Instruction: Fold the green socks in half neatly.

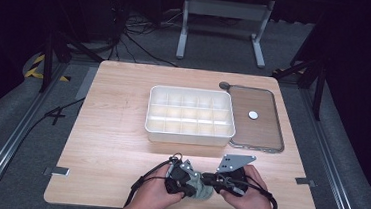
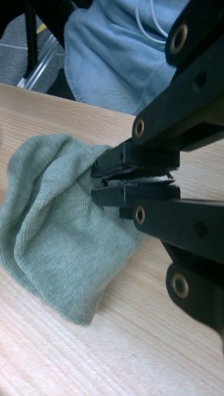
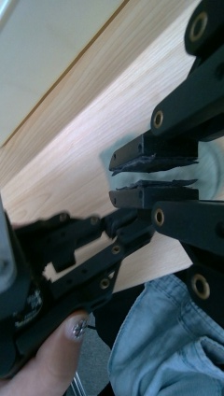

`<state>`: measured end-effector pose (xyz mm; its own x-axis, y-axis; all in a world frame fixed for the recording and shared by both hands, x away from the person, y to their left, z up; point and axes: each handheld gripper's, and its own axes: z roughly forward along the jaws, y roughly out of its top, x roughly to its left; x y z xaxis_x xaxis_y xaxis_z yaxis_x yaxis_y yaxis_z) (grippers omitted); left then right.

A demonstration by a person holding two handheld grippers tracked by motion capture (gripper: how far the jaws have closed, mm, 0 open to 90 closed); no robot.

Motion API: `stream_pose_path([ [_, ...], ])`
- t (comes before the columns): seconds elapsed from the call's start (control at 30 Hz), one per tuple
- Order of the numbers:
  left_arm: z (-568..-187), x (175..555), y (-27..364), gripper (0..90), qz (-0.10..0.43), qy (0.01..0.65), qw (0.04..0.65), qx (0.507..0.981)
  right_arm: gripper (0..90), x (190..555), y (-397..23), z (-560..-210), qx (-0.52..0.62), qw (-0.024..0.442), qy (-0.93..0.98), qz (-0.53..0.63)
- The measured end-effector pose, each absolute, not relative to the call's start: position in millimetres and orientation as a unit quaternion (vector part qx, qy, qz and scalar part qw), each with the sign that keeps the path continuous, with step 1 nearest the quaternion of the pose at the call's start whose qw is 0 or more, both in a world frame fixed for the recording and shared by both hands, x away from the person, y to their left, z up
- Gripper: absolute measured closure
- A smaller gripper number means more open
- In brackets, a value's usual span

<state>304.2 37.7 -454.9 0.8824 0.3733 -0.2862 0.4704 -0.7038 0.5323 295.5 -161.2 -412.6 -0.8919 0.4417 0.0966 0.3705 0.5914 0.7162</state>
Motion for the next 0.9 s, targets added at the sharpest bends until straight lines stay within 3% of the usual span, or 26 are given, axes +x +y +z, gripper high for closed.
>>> stream_pose_path([
  [0.23, -435, 309, 61, 81.1, -0.057, 0.253, 0.378, 0.889, 81.0, 295, -154, -415, 0.225, 0.048, 0.891, 0.392],
  [0.47, -431, 313, 77, 82.1, -0.035, 0.274, 0.376, 0.885, 78.0, 297, -141, -424, 0.219, 0.052, 0.899, 0.376],
  [0.73, -431, 310, 63, 83.0, -0.016, 0.256, 0.387, 0.885, 81.2, 304, -154, -439, 0.229, 0.050, 0.909, 0.344],
  [0.9, -441, 313, 42, 83.6, 0.003, 0.230, 0.364, 0.902, 82.9, 305, -156, -449, 0.228, 0.048, 0.914, 0.332],
])
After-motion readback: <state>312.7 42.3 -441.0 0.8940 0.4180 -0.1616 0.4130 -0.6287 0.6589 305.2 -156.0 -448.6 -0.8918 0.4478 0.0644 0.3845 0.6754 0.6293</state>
